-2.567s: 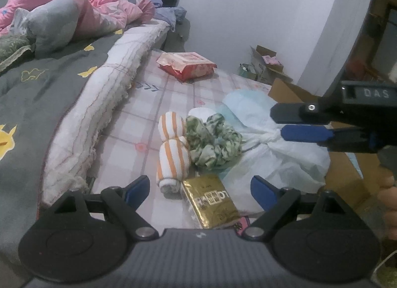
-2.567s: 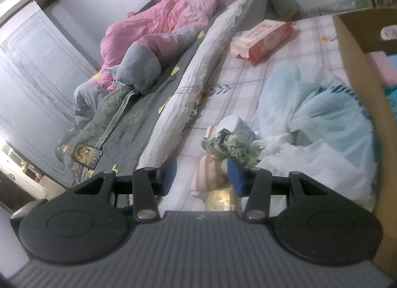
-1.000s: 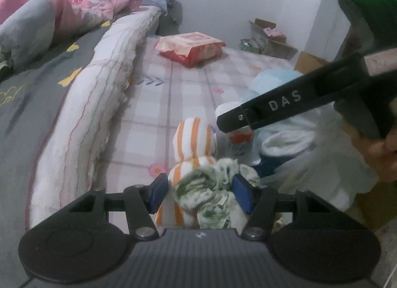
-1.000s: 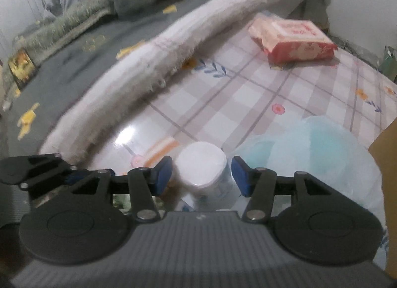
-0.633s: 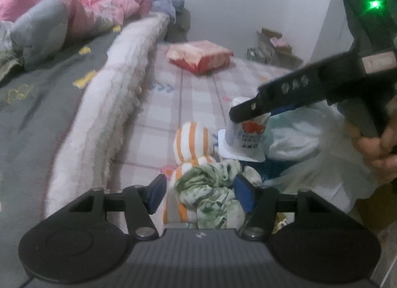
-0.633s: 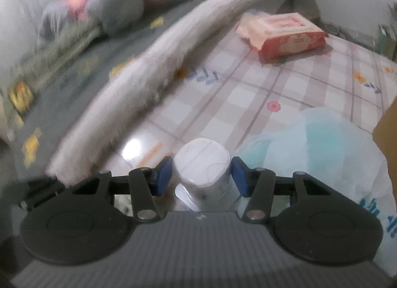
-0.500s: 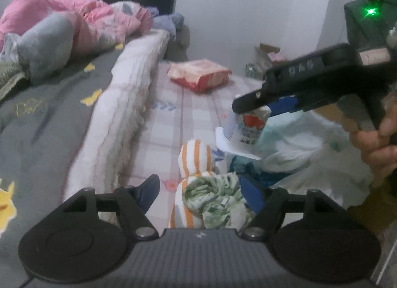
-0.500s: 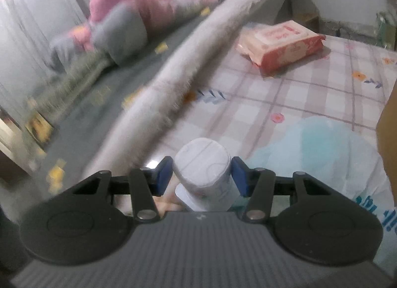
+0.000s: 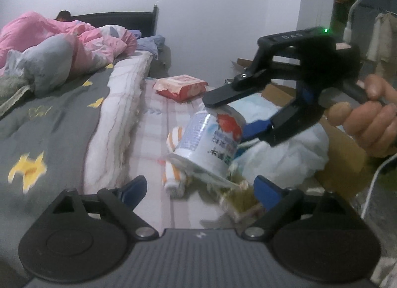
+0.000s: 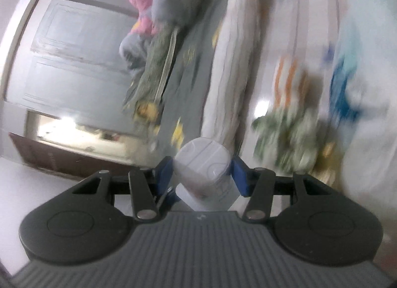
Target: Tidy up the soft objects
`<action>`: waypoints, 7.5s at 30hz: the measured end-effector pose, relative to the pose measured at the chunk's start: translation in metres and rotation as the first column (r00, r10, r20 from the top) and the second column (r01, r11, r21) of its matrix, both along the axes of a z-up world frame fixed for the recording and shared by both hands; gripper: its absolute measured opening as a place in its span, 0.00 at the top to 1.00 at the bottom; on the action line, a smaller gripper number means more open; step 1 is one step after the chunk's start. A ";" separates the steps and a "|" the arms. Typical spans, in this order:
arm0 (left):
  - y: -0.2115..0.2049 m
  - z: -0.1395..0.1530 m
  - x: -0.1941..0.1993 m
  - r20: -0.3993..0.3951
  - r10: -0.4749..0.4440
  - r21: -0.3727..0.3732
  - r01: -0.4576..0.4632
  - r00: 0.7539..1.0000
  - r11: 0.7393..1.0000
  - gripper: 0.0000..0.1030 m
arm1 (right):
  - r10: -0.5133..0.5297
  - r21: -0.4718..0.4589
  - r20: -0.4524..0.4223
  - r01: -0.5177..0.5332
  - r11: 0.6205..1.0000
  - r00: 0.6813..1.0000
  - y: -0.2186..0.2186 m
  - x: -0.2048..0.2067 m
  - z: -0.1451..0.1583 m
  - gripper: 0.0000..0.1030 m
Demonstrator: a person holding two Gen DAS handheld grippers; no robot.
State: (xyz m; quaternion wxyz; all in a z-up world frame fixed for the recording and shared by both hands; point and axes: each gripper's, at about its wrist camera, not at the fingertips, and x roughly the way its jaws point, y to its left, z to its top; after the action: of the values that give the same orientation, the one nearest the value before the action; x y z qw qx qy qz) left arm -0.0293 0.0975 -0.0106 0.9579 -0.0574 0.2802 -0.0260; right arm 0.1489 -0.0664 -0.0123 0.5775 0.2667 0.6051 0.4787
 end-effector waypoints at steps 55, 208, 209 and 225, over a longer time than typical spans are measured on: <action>-0.062 -0.027 0.055 -0.557 0.011 0.095 0.051 0.830 0.994 0.18 | -0.089 0.013 -0.026 0.090 0.996 0.996 -0.068 -0.042 -0.086 0.48; 0.050 -0.027 0.012 -0.291 -0.164 -0.463 0.011 0.943 0.886 0.51 | -0.138 -0.012 0.016 0.138 0.990 0.990 -0.073 -0.058 -0.072 0.68; 0.048 -0.026 0.011 -0.288 -0.170 -0.459 0.020 0.942 0.888 0.51 | -0.135 -0.013 0.023 0.135 0.991 0.991 -0.075 -0.060 -0.071 0.68; 0.010 -0.009 0.008 -0.268 -0.108 -0.333 0.013 0.957 0.943 0.75 | -0.116 -0.025 0.084 0.119 0.993 0.990 -0.079 -0.079 -0.063 0.86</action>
State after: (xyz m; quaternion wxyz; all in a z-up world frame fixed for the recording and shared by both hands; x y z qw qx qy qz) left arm -0.0212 0.1076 -0.0196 0.8838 -0.2103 0.4074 -0.0933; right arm 0.0702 -0.1450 -0.0749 0.6331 0.2733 0.5711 0.4452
